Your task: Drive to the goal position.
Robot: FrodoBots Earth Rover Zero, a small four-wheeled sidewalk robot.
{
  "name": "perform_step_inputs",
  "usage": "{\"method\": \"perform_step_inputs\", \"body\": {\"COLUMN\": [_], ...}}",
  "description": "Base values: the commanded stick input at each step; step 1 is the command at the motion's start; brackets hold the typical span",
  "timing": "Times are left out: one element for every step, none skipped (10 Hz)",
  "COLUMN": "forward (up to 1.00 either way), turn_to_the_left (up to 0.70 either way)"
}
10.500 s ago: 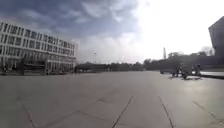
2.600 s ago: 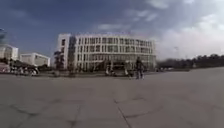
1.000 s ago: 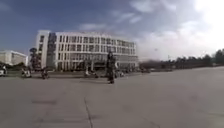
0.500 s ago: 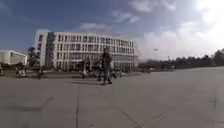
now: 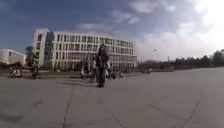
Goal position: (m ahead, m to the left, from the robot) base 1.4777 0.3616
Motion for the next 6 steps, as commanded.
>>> {"method": "perform_step_inputs", "body": {"forward": [0.85,0.85,0.85,0.85,0.85,0.85], "turn_to_the_left": [0.34,0.34,0.33,0.3,0.01,0.0]}}
